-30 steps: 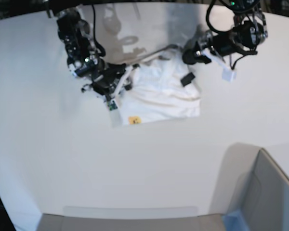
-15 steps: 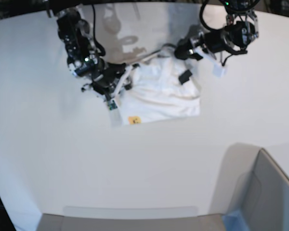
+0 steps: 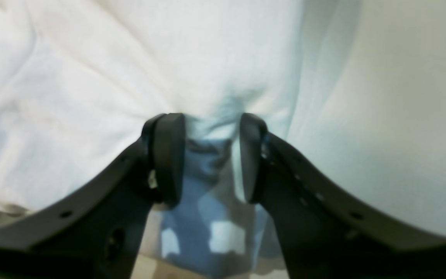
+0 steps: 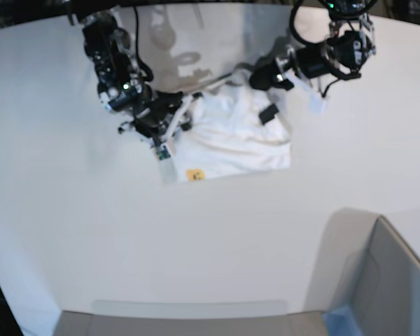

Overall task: Layout the t-shirt on the table in an organized manner, then fold the t-shirt properly
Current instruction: 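Pull the shirt edge outward with the left gripper to spread it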

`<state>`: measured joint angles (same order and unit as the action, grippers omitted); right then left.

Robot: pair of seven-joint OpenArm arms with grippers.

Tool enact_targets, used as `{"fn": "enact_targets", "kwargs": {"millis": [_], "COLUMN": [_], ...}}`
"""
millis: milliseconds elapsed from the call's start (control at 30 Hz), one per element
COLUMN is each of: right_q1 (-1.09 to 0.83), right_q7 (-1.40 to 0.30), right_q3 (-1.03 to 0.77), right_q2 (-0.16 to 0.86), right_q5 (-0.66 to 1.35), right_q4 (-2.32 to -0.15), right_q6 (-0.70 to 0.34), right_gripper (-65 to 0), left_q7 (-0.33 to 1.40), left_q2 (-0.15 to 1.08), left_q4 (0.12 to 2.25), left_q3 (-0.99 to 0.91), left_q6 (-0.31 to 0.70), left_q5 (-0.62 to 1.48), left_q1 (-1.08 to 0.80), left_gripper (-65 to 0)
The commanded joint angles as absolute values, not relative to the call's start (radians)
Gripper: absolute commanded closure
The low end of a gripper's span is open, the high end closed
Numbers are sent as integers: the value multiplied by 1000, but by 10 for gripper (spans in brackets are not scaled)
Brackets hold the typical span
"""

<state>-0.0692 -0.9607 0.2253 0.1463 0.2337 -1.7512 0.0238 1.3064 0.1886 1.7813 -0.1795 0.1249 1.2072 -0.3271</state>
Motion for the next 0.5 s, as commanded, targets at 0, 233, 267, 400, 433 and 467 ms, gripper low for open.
{"fn": "enact_targets", "kwargs": {"millis": [0, 233, 267, 400, 433, 467], "right_q1": [-59, -56, -54, -53, -53, -53], "right_q7": [-951, -951, -951, -951, -951, -951], "right_q3": [223, 223, 223, 223, 223, 223], "right_q2": [150, 150, 150, 150, 150, 150], "right_q5": [236, 236, 236, 236, 236, 236], "right_q4": [-1768, -1768, -1768, -1768, -1767, -1767], "right_q6": [22, 22, 22, 22, 22, 22], "right_gripper": [-243, -243, -243, -243, -243, -243], "left_q7": [1303, 1303, 1305, 1313, 1314, 1314], "left_q2": [197, 197, 197, 202, 203, 203], "left_q4": [1794, 1793, 1793, 1793, 1791, 1791], "left_q3": [-185, -185, -183, -182, -182, -182], "left_q6": [119, 119, 119, 119, 117, 117], "left_q5": [1259, 1260, 1260, 1250, 1250, 1250], "left_q1": [-303, -292, -292, -292, -292, -292], "left_gripper": [-192, -180, -166, -58, -28, -7]}}
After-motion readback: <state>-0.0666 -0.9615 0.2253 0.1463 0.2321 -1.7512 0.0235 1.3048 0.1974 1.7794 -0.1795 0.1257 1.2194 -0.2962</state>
